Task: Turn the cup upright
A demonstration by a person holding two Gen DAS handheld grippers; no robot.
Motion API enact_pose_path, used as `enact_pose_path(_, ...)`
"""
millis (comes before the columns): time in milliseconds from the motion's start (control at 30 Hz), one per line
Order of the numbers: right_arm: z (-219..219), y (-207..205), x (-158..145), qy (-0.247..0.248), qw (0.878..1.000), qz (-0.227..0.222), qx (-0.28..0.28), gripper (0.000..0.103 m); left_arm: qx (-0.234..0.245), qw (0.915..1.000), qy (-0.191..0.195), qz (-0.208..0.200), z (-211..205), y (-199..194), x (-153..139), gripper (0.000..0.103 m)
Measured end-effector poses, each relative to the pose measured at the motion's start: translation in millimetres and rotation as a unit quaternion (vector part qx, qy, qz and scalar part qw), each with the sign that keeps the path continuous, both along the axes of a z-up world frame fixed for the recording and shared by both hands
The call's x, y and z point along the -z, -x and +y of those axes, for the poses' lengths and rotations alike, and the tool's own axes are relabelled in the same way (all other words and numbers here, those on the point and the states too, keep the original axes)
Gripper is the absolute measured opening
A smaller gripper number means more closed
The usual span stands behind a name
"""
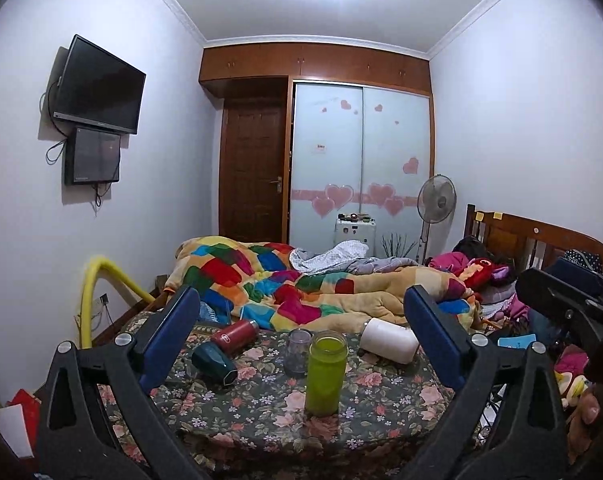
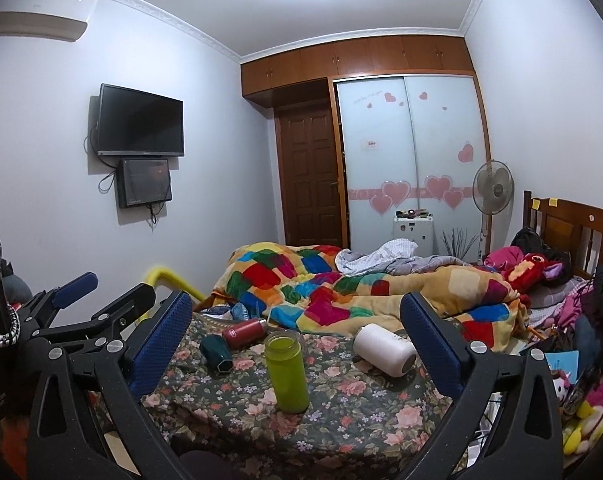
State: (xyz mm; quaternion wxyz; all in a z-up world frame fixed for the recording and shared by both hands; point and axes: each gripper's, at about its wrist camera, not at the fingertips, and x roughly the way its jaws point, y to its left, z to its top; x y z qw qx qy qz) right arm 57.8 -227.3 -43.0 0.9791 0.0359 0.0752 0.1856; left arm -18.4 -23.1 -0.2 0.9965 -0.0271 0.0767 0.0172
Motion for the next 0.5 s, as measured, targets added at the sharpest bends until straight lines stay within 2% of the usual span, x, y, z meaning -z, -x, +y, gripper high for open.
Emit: enact_pose_path(500,3.7,-3.9,0.9,0.003,1.000,0.017,-0.004,0.103,0.009,0.9999,0.003,0.006,0.6,-6.4,4.8,0.102)
